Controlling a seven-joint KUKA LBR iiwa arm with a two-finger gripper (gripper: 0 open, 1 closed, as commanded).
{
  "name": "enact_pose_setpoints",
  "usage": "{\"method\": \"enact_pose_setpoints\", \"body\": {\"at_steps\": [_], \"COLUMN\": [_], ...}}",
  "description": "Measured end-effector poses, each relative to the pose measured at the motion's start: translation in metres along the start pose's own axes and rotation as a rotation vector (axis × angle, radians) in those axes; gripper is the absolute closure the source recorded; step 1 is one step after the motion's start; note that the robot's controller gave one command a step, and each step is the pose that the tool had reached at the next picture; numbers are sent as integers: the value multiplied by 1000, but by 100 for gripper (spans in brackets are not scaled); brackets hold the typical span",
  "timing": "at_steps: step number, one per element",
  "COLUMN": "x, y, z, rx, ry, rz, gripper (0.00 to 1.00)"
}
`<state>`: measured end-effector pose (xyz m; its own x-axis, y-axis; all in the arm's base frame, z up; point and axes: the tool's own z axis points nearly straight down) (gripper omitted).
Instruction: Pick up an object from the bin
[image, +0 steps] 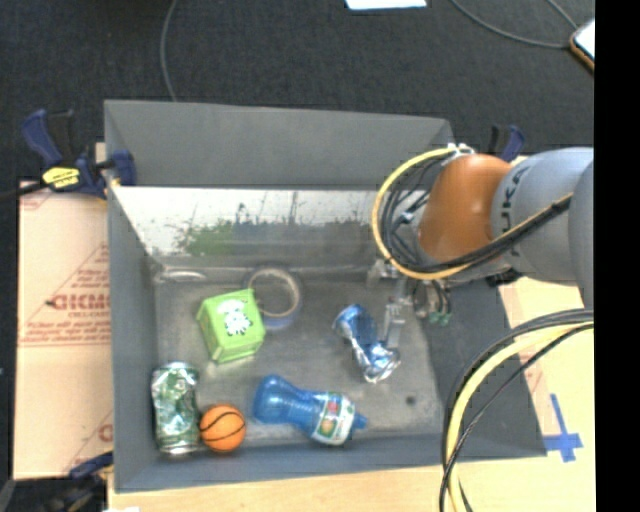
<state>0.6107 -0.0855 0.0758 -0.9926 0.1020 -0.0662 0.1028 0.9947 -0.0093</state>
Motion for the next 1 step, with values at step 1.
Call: {"method": "enact_pose_setpoints", "body": {"at_steps": [1], "x": [26], "y": [-15], "z": [3], "rx": [2], "ry": [-4], "rz": [-311], "gripper": [100]}}
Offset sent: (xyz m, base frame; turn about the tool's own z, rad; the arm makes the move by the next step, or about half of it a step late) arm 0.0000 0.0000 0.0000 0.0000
